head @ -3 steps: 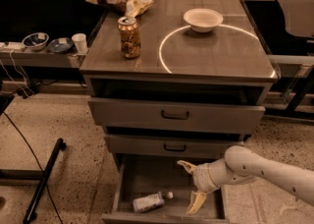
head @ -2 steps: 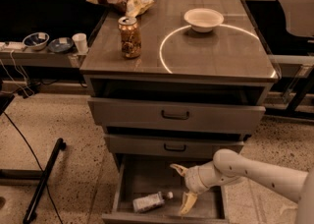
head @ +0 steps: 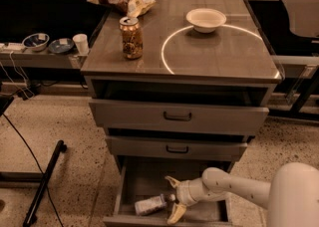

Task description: Pick blue plastic bottle from bottom drawer and place on counter

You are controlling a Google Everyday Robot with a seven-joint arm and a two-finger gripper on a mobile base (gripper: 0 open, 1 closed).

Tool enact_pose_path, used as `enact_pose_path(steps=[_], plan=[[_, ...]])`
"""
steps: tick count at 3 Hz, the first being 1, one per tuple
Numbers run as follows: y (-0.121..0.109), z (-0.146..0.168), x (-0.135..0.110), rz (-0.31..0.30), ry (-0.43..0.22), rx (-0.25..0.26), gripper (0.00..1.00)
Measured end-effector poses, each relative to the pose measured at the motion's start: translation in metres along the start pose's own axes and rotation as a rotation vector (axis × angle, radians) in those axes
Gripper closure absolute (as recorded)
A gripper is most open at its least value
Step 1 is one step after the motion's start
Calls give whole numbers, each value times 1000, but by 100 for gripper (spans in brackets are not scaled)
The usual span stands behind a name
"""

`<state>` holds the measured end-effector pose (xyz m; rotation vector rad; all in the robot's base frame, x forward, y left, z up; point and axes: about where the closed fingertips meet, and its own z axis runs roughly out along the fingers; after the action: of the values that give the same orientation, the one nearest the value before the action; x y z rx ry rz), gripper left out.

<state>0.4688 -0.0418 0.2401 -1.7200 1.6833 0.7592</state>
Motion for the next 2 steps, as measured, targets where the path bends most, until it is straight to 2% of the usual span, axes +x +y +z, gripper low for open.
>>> enact_pose_path(steps=[1, 2], plan=[[-10, 29, 11, 23, -14, 21, 0], [-26, 46, 13, 52, -37, 34, 19]])
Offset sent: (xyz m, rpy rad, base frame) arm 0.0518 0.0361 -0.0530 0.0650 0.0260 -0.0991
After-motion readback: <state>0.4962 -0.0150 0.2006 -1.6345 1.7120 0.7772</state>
